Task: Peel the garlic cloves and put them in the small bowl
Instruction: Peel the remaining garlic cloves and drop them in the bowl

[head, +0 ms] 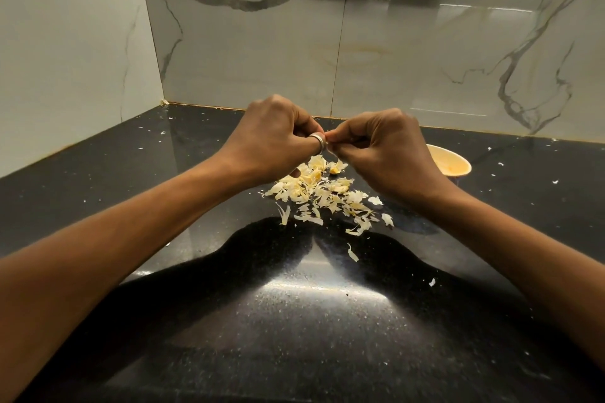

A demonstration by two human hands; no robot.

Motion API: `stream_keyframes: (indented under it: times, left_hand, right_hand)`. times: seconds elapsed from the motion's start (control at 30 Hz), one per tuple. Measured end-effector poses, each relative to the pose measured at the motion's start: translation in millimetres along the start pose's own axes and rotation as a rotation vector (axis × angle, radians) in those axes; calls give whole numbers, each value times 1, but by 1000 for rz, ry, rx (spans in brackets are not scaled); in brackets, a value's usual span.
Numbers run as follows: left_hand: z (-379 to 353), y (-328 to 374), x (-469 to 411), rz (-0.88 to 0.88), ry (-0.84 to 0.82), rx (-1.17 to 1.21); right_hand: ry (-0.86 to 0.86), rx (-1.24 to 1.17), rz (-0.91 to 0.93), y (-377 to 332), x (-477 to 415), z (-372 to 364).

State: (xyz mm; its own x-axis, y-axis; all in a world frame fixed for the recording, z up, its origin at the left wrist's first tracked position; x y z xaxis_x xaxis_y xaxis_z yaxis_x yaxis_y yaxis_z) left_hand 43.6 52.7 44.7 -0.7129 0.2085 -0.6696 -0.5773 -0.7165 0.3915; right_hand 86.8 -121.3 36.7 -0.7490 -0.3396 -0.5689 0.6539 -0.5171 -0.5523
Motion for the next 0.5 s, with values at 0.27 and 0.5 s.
stream_keyframes:
  times: [0.27,0.5]
  left_hand:
    - [-1,0,2,35,11,17]
    - [5,-3,-3,256,31,286]
  right_hand:
    - [13,38,57,-3,2,-5]
    - [-40,-157,-87,-4,-1,-5]
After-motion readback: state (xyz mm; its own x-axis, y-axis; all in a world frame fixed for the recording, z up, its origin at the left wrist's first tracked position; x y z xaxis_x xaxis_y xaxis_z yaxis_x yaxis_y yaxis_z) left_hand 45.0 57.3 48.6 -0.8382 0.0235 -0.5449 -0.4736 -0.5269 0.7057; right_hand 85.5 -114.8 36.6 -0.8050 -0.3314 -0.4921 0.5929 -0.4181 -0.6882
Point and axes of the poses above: each hand's wrist, its own x-axis away from the middle knuckle, its own z-axis out of the back of the hand, y = z × x, the point moved 1 cm from there along -x, towards the middle knuckle, and after that the axes turned 13 degrees about -z, right-handed, at the moved point
